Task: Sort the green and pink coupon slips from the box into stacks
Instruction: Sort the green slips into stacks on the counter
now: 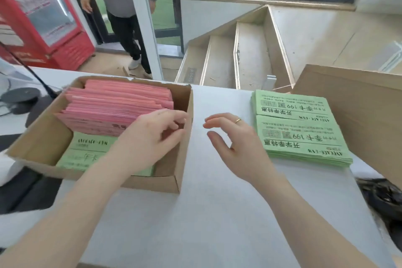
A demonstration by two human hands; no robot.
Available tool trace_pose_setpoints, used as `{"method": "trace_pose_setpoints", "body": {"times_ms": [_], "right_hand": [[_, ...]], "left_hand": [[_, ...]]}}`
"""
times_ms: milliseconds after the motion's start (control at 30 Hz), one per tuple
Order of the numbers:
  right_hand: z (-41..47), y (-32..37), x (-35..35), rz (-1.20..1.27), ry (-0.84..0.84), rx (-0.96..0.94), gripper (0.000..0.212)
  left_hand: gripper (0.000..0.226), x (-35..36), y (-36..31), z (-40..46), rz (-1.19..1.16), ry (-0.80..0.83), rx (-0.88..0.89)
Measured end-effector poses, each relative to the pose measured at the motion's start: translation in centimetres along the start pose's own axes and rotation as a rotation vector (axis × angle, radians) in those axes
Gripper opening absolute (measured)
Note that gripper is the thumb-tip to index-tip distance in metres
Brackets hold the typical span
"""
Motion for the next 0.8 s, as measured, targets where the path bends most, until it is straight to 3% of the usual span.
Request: {"method": "trace_pose_setpoints", "body": {"times_ms": [100, 200, 233, 333, 400, 533, 600, 700, 800], "right_hand": [[0.3, 3.8, 3.6, -0.007, 0.065, -0.044, 0.023], [0.5, 6.2, 7.5, -0.015, 0.117, 0.038, 0.02], [0.6, 6.8, 8.7, -0.039, 0.117, 0.077, 0.02], [1.0, 7.9, 12.2, -0.174, 0.117, 0.26, 0.019], [1.1, 7.1, 14.4, -0.353, 0.195, 0.459, 0.025], [1.5, 5.7, 16.7, -0.464, 0.382, 0.84, 0.022], [2.0, 5.8, 16.9, -0.497, 0.446, 0.923, 0.018], [2.5, 6.0, 17.7, -0.549, 0.541, 1.0, 0.027], [2.3, 5.6, 18.9, -0.495, 0.531, 1.066, 0.027]], "left_hand": [[0.042, -3.3, 4.1, -3.0, 0.139, 0.113, 0.079], [0.03, -5.2, 7.6, -4.6, 0.359, 0.238, 0.294], [0.034, -5.3, 9.0, -5.1, 0.419, 0.298, 0.365], [0.077, -5.0, 12.5, -6.1, 0.556, 0.489, 0.575], [0.087, -4.9, 14.1, -6.3, 0.62, 0.573, 0.68], [0.081, -4.7, 16.9, -6.2, 0.596, 0.67, 0.686], [0.079, -4.3, 18.1, -6.0, 0.565, 0.724, 0.618], [0.081, -4.2, 18.2, -5.6, 0.467, 0.679, 0.565], [0.081, -4.3, 18.1, -5.5, 0.428, 0.651, 0.535]]}}
Point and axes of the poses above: each hand's wrist, its own z-axis towards the middle knuckle, its own x-axis out of the palm, y = z × x, the point moved 7 cm from there along z, towards the middle knuckle, and after that the axes turned 13 degrees about x, right-handed, at the moved point
